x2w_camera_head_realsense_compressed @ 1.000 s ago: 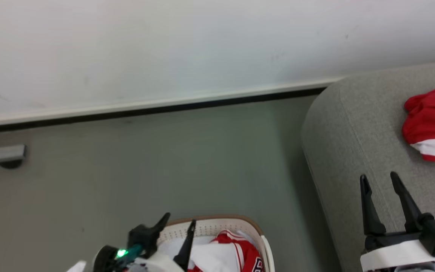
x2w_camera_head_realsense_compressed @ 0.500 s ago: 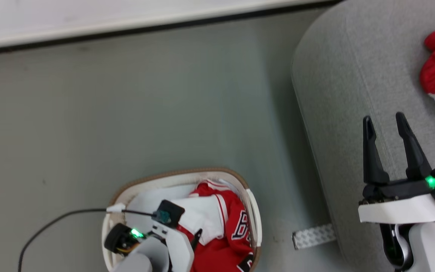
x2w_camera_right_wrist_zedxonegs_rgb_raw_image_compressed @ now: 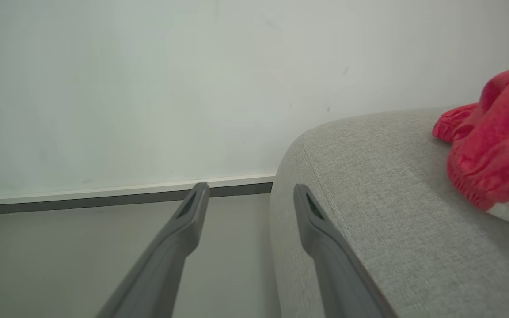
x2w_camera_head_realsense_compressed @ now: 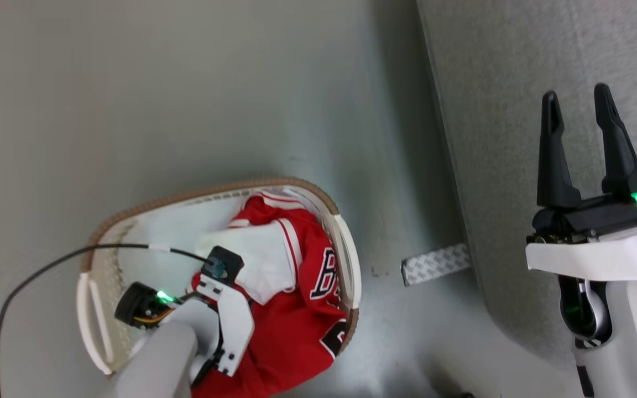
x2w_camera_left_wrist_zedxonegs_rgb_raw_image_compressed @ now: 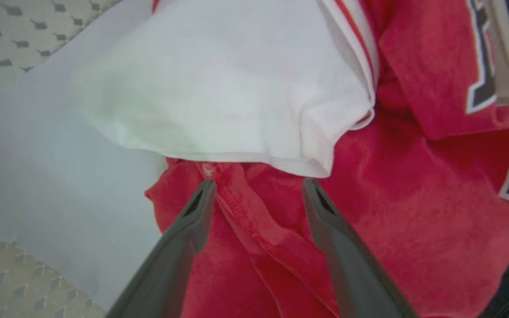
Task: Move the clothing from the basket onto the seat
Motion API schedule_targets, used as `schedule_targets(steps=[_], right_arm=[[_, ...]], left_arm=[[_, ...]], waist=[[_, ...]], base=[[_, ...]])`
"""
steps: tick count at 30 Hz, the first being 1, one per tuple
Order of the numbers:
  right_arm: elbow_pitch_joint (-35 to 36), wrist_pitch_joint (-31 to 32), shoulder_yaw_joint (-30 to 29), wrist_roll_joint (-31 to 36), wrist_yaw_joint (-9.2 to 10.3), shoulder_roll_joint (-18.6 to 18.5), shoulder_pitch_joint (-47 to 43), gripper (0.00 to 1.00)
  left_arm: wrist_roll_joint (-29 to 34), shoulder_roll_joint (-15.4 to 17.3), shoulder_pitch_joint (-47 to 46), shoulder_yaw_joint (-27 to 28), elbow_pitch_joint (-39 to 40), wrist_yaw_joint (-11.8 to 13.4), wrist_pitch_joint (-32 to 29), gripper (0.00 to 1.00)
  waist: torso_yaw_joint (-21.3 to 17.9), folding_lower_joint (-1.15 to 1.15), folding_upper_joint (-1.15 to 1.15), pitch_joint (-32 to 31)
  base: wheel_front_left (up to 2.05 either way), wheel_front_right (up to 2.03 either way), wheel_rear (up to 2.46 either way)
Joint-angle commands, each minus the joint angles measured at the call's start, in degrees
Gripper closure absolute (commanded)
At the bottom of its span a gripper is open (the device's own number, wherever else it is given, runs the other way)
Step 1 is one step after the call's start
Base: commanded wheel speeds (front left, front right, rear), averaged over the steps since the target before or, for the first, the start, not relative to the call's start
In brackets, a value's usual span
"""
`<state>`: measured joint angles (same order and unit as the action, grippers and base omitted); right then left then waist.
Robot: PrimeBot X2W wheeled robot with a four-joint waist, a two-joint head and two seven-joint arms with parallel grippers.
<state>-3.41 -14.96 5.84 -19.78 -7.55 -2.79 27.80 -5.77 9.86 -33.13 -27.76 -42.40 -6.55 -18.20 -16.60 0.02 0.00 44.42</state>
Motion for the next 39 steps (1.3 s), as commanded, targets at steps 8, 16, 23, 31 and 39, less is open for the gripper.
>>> schedule_targets(steps=[8,16,23,31,39], right_arm=[[0.71,-0.17,3.17,1.49,0.13,-0.05,3.96,0.0],[0.47,-0.17,4.0,1.87,0.13,-0.07,4.29,0.0],[-0.54,-0.17,3.44,1.99,0.13,-0.07,3.75,0.0],[-2.01,-0.17,2.18,2.63,0.14,-0.07,1.38,0.0],[-3.92,-0.17,0.27,4.14,0.14,-0.08,-2.89,0.0]], left_arm=[[0.29,0.68,-3.62,-1.47,-1.14,-0.38,-0.54,0.0],[-1.28,-0.47,-4.87,-2.77,-2.94,-0.7,-0.12,1.0],[-4.74,-1.07,-5.45,-3.8,-2.83,-0.89,0.69,1.0],[-12.27,-1.96,-4.04,-5.83,1.12,-0.94,3.89,1.0],[-19.05,-2.85,-1.04,-6.73,5.85,-0.95,7.09,1.0]], waist=[[0.31,-0.02,0.0,6.44],[1.14,-0.02,0.0,7.84],[1.61,-0.02,0.0,7.1],[2.67,-0.02,0.0,1.18],[4.93,-0.02,0.0,-7.29]], base=[[0.0,0.0,0.0],[0.0,0.0,0.0],[0.0,0.0,0.0],[0.0,0.0,0.0],[0.0,0.0,0.0]])
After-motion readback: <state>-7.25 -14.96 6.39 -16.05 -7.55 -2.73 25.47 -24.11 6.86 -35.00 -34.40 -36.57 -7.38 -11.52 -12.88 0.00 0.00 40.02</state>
